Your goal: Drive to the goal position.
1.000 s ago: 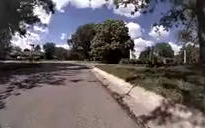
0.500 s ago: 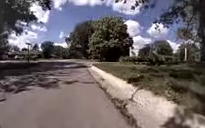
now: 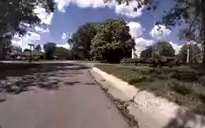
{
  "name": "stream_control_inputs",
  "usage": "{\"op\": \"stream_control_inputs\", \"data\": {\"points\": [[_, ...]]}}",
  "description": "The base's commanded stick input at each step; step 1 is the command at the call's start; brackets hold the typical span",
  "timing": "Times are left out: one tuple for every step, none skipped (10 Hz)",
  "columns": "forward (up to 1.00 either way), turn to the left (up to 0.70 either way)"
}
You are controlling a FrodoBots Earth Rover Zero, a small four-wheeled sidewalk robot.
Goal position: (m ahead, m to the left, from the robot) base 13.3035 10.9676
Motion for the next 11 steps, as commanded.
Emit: {"op": "stream_control_inputs", "data": {"points": [[0.00,0.70],[0.00,0.70],[0.00,0.65],[0.00,0.46],[0.00,0.07],[0.00,0.00],[0.00,0.00],[0.00,0.00],[0.00,0.00],[0.00,0.00],[0.00,0.00]]}}
